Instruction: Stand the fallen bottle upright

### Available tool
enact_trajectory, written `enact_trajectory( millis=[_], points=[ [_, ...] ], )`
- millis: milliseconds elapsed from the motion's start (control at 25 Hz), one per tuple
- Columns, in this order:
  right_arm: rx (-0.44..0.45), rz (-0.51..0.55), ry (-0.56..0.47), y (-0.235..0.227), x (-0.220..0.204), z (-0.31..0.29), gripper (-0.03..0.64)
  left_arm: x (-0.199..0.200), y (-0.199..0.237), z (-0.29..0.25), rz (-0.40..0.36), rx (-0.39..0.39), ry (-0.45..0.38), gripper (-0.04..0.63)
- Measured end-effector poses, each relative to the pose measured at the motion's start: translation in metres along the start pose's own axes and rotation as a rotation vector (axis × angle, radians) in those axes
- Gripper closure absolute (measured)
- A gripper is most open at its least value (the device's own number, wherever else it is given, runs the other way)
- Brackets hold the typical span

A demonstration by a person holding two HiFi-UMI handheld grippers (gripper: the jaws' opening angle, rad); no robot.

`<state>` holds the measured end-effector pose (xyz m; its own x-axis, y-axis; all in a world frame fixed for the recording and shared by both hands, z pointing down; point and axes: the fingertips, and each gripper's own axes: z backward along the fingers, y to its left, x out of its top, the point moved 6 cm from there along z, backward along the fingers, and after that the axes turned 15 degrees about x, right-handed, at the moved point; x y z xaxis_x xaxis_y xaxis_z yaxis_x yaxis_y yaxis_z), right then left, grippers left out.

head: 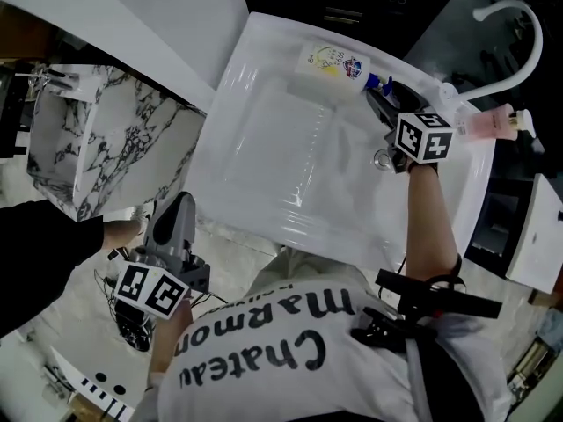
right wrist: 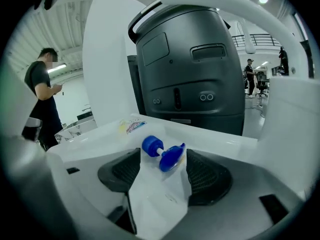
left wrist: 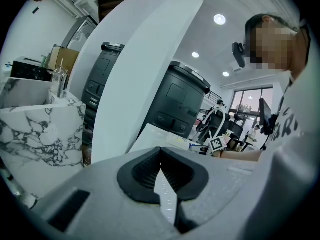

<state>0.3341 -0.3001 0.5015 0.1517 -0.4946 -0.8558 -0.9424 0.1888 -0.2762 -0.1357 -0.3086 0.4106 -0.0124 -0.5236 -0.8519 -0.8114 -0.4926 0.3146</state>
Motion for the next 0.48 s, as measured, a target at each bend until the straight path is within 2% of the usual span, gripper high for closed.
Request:
enact_trajectory(
  millis=[480],
  points=[
    [0.031,-0.05,-0.036,-0.0038,0.0068,0.0009,0.382,0.0011,-0.0084,0.003,-0.002,0.009,-0.009,0.581]
  ],
)
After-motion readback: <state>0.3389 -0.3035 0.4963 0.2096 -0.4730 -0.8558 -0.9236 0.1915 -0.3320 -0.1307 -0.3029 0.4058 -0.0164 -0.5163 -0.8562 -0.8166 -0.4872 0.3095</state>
